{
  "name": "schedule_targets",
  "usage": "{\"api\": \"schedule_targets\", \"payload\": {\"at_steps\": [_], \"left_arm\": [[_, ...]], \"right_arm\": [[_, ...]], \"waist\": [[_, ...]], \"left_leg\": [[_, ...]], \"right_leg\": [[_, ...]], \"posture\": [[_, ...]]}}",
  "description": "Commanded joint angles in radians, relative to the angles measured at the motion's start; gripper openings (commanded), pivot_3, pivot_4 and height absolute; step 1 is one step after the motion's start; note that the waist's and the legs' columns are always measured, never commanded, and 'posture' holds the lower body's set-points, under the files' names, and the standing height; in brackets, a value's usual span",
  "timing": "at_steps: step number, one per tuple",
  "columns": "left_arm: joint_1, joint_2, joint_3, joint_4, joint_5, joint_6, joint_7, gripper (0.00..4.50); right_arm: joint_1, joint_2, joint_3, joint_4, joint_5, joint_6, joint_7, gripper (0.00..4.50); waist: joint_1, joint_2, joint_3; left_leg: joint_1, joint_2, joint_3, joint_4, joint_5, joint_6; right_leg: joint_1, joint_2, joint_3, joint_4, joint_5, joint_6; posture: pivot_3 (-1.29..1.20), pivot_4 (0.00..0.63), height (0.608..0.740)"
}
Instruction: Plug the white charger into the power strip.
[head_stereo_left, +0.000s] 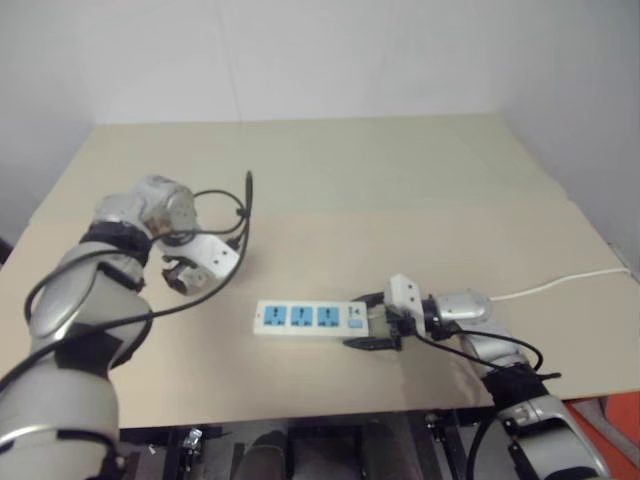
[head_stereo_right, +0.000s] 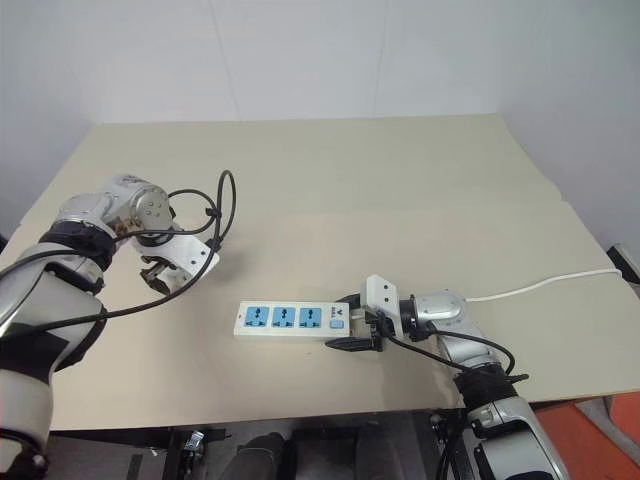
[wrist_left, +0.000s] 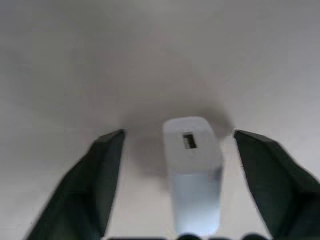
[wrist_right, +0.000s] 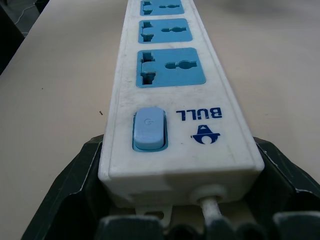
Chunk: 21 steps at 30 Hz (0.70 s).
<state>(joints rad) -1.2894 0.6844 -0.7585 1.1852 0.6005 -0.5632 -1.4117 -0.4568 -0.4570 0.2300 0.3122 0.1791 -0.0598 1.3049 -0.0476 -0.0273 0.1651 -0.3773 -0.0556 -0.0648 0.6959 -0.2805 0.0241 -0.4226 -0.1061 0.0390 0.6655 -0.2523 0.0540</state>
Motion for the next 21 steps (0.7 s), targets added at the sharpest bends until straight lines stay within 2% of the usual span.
{"api": "schedule_targets", "payload": {"at_steps": [1, 6, 7, 17, 21], "left_arm": [[0.005, -0.013, 0.024, -0.002, 0.011, 0.004, 0.009, 2.72], [0.009, -0.013, 0.046, -0.005, 0.01, -0.009, -0.019, 1.22], [0.012, -0.012, 0.051, -0.007, 0.006, -0.012, -0.03, 1.09], [-0.03, 0.008, 0.167, -0.035, -0.1, -0.022, -0.191, 1.08], [-0.065, 0.01, 0.202, -0.041, -0.121, -0.017, -0.201, 1.08]], "right_arm": [[0.004, 0.0, 0.008, -0.041, 0.01, 0.009, 0.004, 3.42], [0.001, 0.002, 0.008, -0.044, 0.011, 0.017, 0.003, 3.42], [0.001, 0.003, 0.008, -0.043, 0.01, 0.016, 0.002, 3.42], [-0.016, 0.005, 0.013, -0.012, 0.0, 0.001, 0.01, 3.42], [-0.021, 0.007, 0.017, -0.005, -0.003, -0.004, 0.014, 3.42]], "waist": [[0.0, 0.0, 0.0], [-0.001, 0.0, 0.0], [-0.001, 0.0, 0.0], [-0.001, 0.0, 0.0], [-0.001, 0.0, 0.0]], "left_leg": [[0.0, 0.0, 0.0, 0.0, 0.0, 0.0], [0.0, 0.0, 0.0, 0.0, 0.0, 0.0], [0.0, 0.0, 0.0, 0.0, 0.0, 0.0], [-0.002, 0.0, 0.001, 0.0, 0.0, 0.0], [-0.002, 0.0, 0.001, 0.0, 0.0, 0.0]], "right_leg": [[0.0, 0.0, 0.0, 0.0, 0.0, 0.0], [-0.001, 0.0, 0.0, -0.001, 0.0, 0.0], [-0.001, 0.0, 0.0, -0.001, 0.0, 0.0], [-0.002, 0.0, 0.0, -0.001, 0.0, 0.0], [-0.002, 0.0, 0.0, -0.001, 0.0, 0.0]], "posture": [[0.0, 0.15, 0.74], [0.0, 0.15, 0.74], [0.0, 0.15, 0.74], [0.0, 0.15, 0.74], [0.0, 0.15, 0.74]]}}
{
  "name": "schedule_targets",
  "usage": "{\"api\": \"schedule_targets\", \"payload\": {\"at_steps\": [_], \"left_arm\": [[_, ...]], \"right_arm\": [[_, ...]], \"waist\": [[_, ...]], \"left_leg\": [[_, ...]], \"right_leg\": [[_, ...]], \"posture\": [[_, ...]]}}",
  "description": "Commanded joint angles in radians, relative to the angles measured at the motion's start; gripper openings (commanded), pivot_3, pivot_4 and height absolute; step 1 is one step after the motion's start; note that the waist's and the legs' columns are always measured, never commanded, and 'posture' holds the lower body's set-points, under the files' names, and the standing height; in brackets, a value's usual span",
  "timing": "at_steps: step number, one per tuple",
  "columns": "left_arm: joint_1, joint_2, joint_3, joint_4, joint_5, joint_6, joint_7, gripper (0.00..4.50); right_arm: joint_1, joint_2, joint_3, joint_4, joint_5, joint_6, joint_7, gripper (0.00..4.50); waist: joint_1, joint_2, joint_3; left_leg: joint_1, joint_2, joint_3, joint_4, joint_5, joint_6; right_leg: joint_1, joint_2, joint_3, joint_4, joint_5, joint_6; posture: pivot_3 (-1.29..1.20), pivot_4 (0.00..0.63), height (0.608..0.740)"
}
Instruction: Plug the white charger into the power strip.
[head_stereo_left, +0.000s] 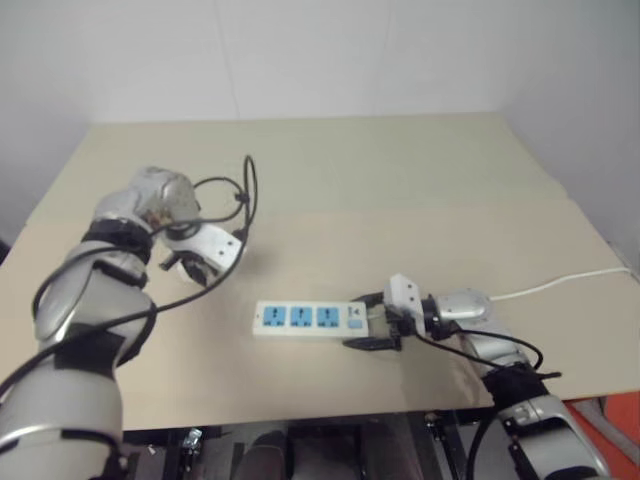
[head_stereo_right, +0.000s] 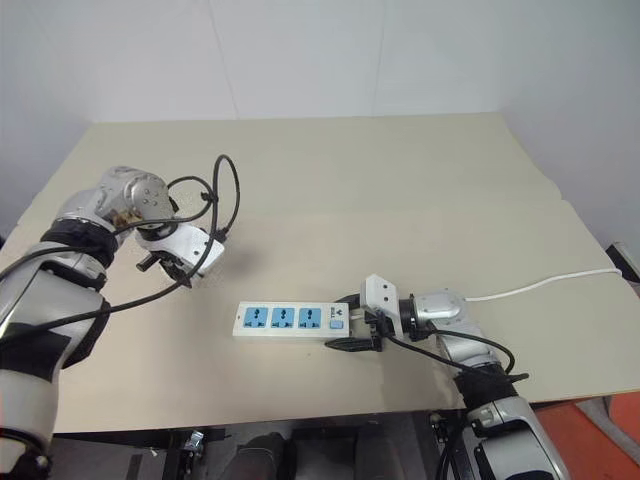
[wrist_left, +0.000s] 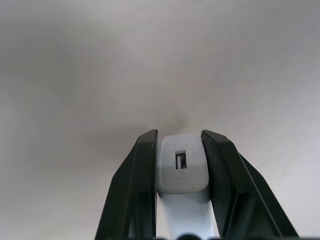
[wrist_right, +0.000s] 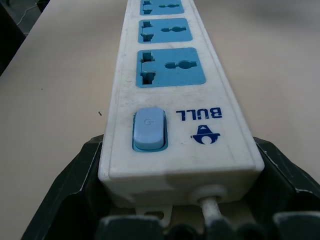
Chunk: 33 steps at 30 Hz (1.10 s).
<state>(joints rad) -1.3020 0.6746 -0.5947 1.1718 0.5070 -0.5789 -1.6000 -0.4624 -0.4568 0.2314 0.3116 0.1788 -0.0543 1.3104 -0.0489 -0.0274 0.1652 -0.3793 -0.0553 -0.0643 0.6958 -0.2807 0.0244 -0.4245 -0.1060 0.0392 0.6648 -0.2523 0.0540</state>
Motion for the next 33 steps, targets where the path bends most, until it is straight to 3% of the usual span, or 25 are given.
{"api": "schedule_targets", "payload": {"at_steps": [1, 6, 9, 11, 16, 23, 33], "left_arm": [[-0.061, 0.02, 0.048, -0.03, -0.036, -0.002, -0.014, 1.08], [-0.11, -0.016, 0.179, -0.057, -0.22, 0.108, -0.014, 1.08], [-0.098, -0.095, 0.418, -0.151, -0.562, 0.35, -0.014, 1.08], [-0.047, -0.123, 0.518, -0.251, -0.669, 0.493, -0.011, 1.08], [0.192, -0.189, 0.632, -0.63, -0.849, 0.74, 0.132, 1.08], [0.464, -0.228, 0.648, -1.02, -1.001, 0.993, 0.291, 1.08], [0.651, -0.278, 0.552, -1.192, -1.016, 1.029, 0.396, 1.08]], "right_arm": [[-0.016, 0.007, 0.018, -0.001, -0.005, -0.013, 0.012, 3.42], [-0.002, -0.009, 0.023, 0.001, -0.011, -0.028, 0.03, 3.42], [-0.006, -0.01, 0.028, 0.026, -0.026, -0.057, 0.027, 3.42], [-0.012, -0.003, 0.029, 0.038, -0.03, -0.069, 0.02, 3.42], [-0.034, 0.006, 0.035, 0.068, -0.034, -0.089, 0.015, 3.42], [-0.052, 0.008, 0.039, 0.093, -0.037, -0.109, 0.008, 3.42], [-0.051, 0.016, 0.05, 0.08, -0.044, -0.109, -0.004, 3.42]], "waist": [[0.0, 0.0, 0.0], [0.001, 0.0, 0.0], [0.002, 0.0, 0.0], [-0.003, 0.0, 0.0], [-0.025, 0.003, -0.002], [-0.019, 0.003, -0.002], [-0.016, 0.003, -0.002]], "left_leg": [[0.0, 0.0, 0.0, 0.0, 0.0, 0.0], [-0.001, 0.0, -0.001, 0.0, 0.0, 0.0], [-0.001, 0.0, 0.0, 0.0, 0.0, 0.0], [-0.004, 0.002, -0.004, 0.003, 0.0, 0.0], [0.0, 0.0, -0.004, 0.001, 0.0, 0.0], [0.0, 0.0, -0.005, 0.002, 0.001, -0.002], [0.005, 0.0, -0.005, 0.0, 0.002, -0.004]], "right_leg": [[0.0, 0.0, 0.0, 0.0, 0.0, 0.0], [0.0, 0.0, 0.0, 0.0, 0.0, 0.0], [0.0, 0.0, 0.0, 0.0, 0.0, 0.0], [-0.001, 0.0, -0.002, 0.0, 0.001, 0.001], [0.0, 0.0, 0.002, 0.001, 0.001, 0.002], [0.0, 0.0, 0.003, 0.0, 0.003, 0.002], [0.003, 0.0, 0.004, 0.0, 0.005, 0.0]], "posture": [[0.0, 0.15, 0.74], [0.0, 0.15, 0.74], [0.0, 0.15, 0.74], [0.0, 0.15, 0.74], [0.0, 0.15, 0.74], [0.0, 0.15, 0.74], [0.0, 0.15, 0.74]]}}
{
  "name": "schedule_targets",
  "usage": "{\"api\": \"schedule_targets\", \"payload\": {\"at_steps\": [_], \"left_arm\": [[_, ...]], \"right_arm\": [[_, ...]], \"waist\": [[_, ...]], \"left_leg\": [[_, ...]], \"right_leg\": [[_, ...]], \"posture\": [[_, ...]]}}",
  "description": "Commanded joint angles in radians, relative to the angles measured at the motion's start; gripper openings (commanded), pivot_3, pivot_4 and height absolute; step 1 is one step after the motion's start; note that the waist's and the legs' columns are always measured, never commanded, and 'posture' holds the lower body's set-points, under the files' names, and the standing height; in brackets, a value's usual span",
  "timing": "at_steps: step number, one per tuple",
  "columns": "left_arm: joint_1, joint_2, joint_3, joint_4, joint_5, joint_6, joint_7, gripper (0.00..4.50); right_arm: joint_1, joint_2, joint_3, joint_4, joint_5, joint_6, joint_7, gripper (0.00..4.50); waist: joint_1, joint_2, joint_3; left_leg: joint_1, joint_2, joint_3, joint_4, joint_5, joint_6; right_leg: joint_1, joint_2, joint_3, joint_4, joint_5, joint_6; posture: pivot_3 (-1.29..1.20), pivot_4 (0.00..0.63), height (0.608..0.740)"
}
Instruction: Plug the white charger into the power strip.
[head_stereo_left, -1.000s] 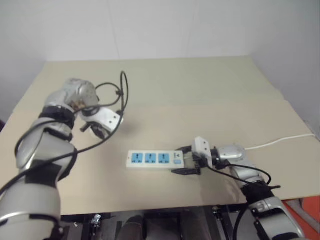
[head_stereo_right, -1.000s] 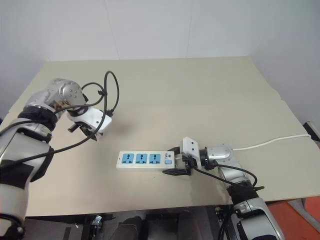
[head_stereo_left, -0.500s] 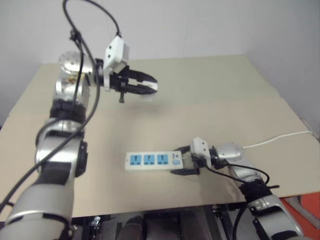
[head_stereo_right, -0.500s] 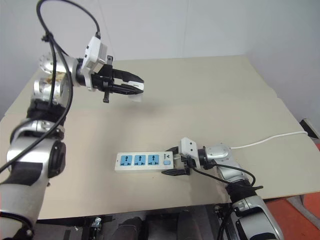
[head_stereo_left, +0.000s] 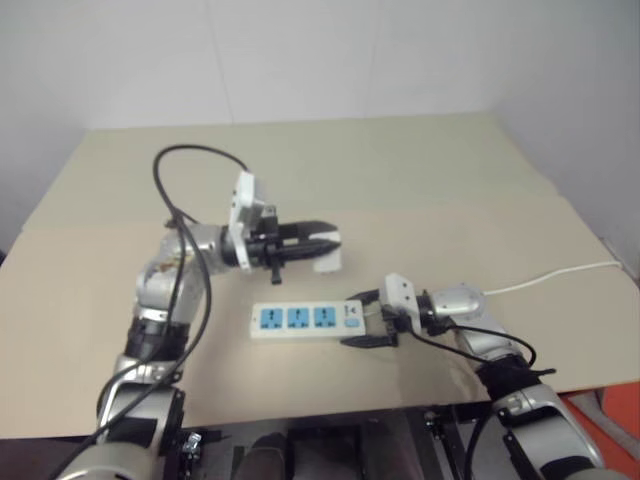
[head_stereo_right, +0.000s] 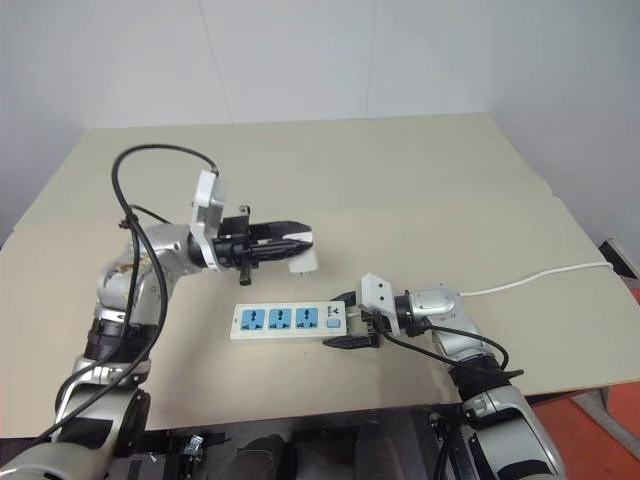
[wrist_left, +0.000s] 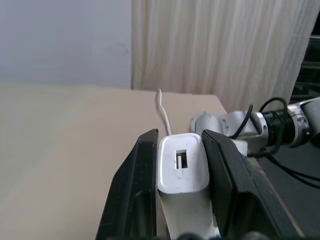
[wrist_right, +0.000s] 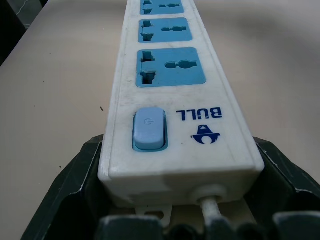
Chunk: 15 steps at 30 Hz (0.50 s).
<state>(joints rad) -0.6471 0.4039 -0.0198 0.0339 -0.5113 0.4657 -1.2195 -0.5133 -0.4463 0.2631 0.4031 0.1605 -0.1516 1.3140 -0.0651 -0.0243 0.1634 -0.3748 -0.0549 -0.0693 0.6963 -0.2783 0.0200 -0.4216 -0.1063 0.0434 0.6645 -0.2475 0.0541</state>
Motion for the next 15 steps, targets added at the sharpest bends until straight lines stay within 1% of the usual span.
{"api": "schedule_targets", "payload": {"at_steps": [1, 4, 7, 10, 15], "left_arm": [[0.0, -0.01, -0.039, -0.053, 0.01, -0.028, 0.012, 1.08], [0.01, -0.021, -0.079, -0.054, 0.022, -0.049, 0.011, 1.08], [0.022, -0.017, -0.13, -0.046, 0.058, -0.107, -0.02, 1.08], [0.031, -0.016, -0.171, -0.041, 0.067, -0.125, -0.051, 1.08], [0.024, -0.016, -0.206, -0.013, 0.103, -0.184, -0.079, 1.08]], "right_arm": [[0.0, 0.007, 0.02, -0.011, -0.027, -0.013, -0.009, 3.42], [-0.002, 0.013, 0.024, -0.012, -0.031, -0.013, -0.015, 3.42], [-0.005, 0.019, 0.027, -0.014, -0.033, -0.01, -0.02, 3.42], [-0.005, 0.023, 0.028, -0.015, -0.035, -0.011, -0.02, 3.42], [-0.006, 0.028, 0.025, -0.016, -0.039, -0.009, -0.021, 3.42]], "waist": [[0.0, 0.0, 0.0], [-0.001, 0.0, 0.0], [-0.003, 0.0, 0.0], [-0.002, 0.0, 0.0], [-0.003, 0.0, 0.0]], "left_leg": [[0.0, 0.0, 0.0, 0.0, 0.0, 0.0], [0.001, 0.0, 0.0, -0.001, 0.0, 0.0], [0.002, 0.0, 0.001, -0.001, 0.0, 0.0], [0.002, 0.001, 0.001, -0.002, 0.0, 0.0], [0.003, 0.001, 0.001, -0.002, 0.0, 0.0]], "right_leg": [[0.0, 0.0, 0.0, 0.0, 0.0, 0.0], [0.0, 0.0, 0.0, 0.0, 0.0, 0.0], [0.001, 0.0, 0.0, 0.0, 0.0, -0.001], [0.001, 0.0, 0.001, 0.0, 0.001, -0.001], [0.001, 0.001, 0.001, 0.0, 0.001, -0.001]], "posture": [[0.0, 0.15, 0.74], [0.0, 0.15, 0.74], [0.0, 0.15, 0.74], [0.0, 0.15, 0.74], [0.0, 0.15, 0.74]]}}
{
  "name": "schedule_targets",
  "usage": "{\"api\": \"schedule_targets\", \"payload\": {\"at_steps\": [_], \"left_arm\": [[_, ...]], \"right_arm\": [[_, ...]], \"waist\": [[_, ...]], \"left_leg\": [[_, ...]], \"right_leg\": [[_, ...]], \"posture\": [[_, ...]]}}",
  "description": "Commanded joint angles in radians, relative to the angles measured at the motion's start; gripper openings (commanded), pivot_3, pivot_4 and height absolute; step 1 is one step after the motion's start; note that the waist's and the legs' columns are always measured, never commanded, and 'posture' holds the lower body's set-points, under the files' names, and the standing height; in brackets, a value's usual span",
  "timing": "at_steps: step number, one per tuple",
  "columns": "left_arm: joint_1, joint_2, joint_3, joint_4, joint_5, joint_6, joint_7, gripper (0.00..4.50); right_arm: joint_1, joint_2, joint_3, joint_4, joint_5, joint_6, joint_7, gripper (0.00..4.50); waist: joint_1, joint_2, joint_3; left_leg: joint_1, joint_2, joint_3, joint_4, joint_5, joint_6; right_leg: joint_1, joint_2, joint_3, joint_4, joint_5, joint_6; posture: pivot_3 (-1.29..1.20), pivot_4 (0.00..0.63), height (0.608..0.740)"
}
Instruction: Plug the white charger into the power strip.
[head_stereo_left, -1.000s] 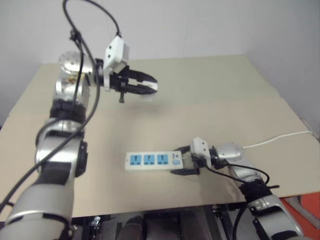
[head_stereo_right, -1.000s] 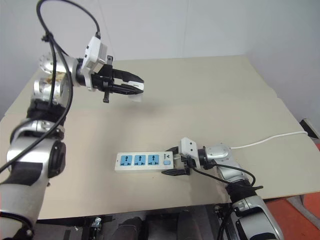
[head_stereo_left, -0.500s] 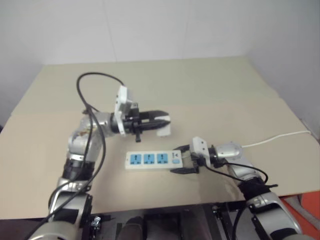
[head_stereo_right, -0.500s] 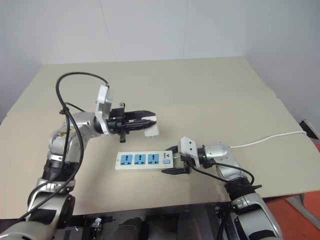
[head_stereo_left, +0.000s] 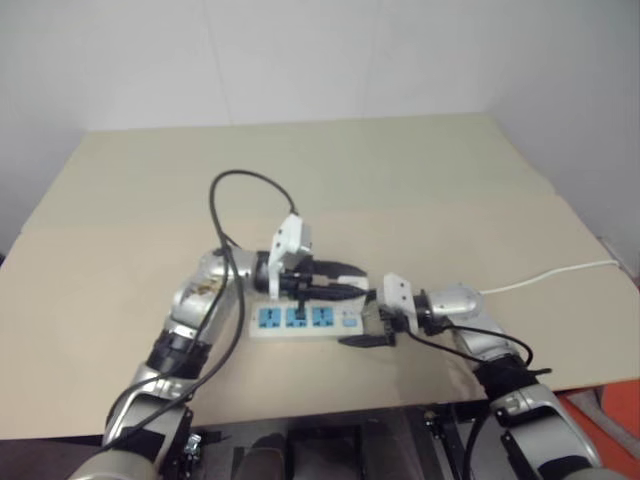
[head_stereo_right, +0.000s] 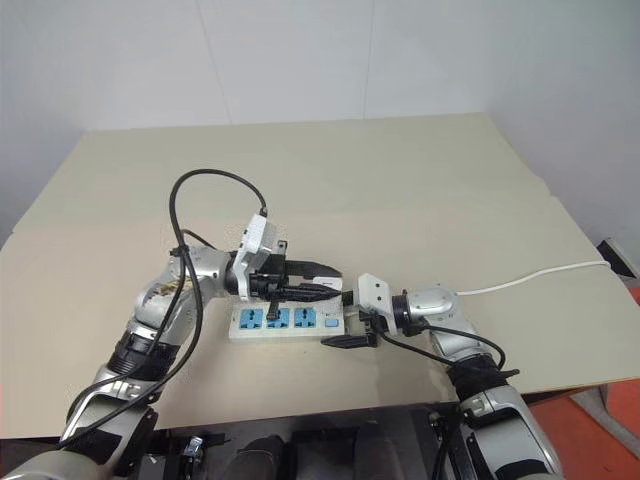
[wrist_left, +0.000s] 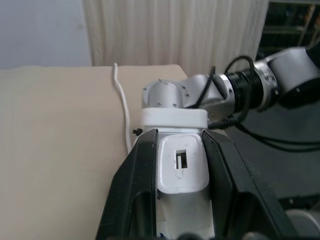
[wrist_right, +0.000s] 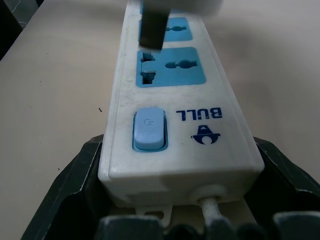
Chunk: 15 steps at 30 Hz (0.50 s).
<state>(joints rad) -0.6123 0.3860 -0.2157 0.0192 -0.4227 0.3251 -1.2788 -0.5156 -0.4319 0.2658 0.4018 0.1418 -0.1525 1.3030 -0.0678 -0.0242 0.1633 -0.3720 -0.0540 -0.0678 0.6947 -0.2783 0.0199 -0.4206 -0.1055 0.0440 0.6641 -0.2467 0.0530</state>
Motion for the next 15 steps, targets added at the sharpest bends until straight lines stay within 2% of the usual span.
{"api": "schedule_targets", "payload": {"at_steps": [1, 15], "left_arm": [[-0.01, 0.004, -0.009, 0.002, 0.013, -0.042, -0.022, 1.08], [0.051, 0.078, 0.028, -0.03, -0.002, -0.036, -0.03, 1.08]], "right_arm": [[-0.003, 0.014, 0.021, -0.016, -0.021, -0.008, -0.011, 3.42], [0.004, 0.011, 0.017, -0.018, -0.02, -0.007, -0.015, 3.42]], "waist": [[0.0, 0.0, 0.0], [0.0, 0.0, 0.0]], "left_leg": [[0.0, 0.0, 0.0, 0.0, 0.0, 0.0], [0.0, 0.0, 0.0, -0.001, 0.0, 0.0]], "right_leg": [[0.0, 0.0, 0.0, 0.0, 0.0, 0.0], [0.0, 0.0, 0.0, 0.0, 0.0, 0.0]], "posture": [[0.0, 0.15, 0.74], [0.0, 0.15, 0.74]]}}
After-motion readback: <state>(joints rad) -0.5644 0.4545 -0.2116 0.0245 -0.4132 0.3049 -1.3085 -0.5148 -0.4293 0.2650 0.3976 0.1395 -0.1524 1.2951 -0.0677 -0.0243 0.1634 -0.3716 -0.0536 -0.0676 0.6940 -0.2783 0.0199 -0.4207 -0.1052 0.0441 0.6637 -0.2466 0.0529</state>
